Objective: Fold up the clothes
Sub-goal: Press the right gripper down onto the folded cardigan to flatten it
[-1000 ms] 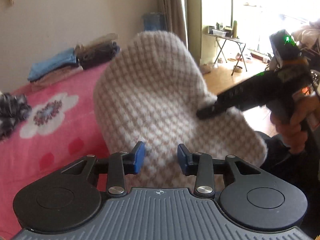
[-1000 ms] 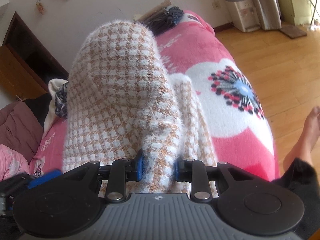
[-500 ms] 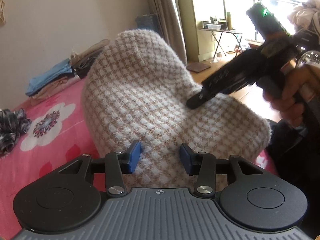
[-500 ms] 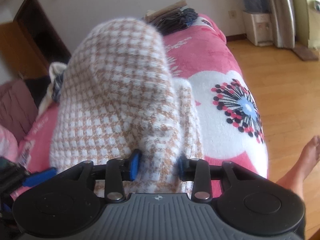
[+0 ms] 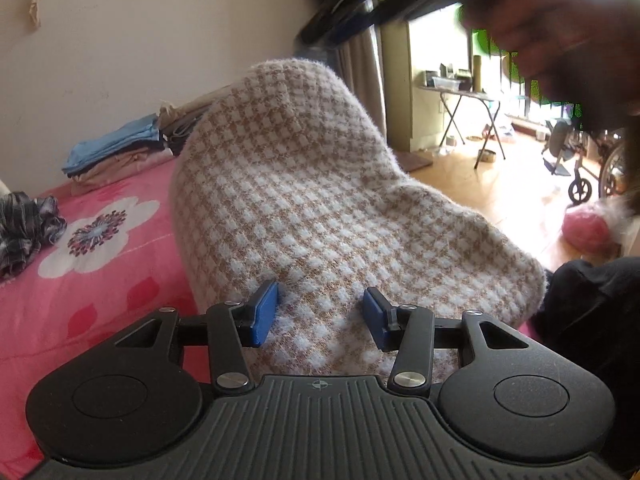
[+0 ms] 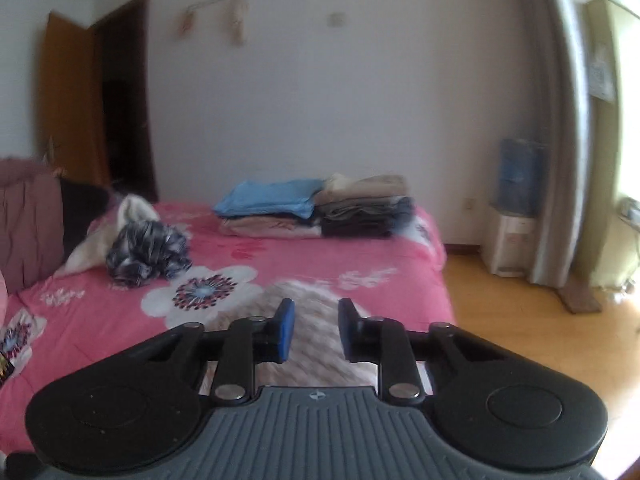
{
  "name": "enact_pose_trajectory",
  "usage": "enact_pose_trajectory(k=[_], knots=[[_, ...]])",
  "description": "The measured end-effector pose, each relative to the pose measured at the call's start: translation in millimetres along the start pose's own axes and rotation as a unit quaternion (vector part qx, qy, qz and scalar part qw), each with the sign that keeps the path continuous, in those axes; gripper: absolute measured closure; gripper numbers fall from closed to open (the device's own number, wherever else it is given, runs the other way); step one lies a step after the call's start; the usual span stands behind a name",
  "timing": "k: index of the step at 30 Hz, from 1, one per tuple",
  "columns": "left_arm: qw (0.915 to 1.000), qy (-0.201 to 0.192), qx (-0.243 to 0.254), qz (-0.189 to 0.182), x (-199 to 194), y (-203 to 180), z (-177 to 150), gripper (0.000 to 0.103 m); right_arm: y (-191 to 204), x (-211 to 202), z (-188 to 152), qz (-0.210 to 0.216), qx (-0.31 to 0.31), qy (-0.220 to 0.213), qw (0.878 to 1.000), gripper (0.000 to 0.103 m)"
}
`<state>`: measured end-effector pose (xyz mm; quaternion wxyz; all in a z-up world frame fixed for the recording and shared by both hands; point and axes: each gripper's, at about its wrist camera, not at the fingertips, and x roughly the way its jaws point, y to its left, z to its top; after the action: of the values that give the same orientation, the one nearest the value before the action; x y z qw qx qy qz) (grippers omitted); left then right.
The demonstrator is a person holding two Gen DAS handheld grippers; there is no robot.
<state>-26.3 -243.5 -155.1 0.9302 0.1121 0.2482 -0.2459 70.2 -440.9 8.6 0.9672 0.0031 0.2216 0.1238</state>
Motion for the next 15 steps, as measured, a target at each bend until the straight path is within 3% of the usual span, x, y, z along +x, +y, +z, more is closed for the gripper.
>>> enact_pose_trajectory(k=[1, 3, 5, 8, 12, 15], knots=[[1.0000, -0.003, -0.005, -0.002, 0, 2, -1, 0.056, 2, 22, -3, -0.002, 0.000, 0.020, 1.000, 0.080], [0.9999, -0.010, -0.009, -0.009, 1, 4, -4, 0.056, -4, 84, -32, -0.027, -0.001, 0.104, 0.994, 0.081], [0.9996, -0.012, -0.017, -0.018, 2, 7, -4, 0.056, -21, 132, -74, -0.022, 0.049, 0.183, 0.982, 0.084], [0.9989, -0.015, -0.033, -0.029, 1, 13, -7, 0.056, -34, 131, -85, -0.020, 0.112, 0.151, 0.982, 0.084], [0.9978, -0.023, -0.049, -0.037, -3, 19, -11, 0.056, -20, 114, -60, -0.039, 0.057, 0.157, 0.985, 0.084], [0.9961, -0.027, -0.073, -0.042, -5, 24, -13, 0.056, -6, 80, -28, -0.040, 0.029, 0.091, 0.995, 0.083]])
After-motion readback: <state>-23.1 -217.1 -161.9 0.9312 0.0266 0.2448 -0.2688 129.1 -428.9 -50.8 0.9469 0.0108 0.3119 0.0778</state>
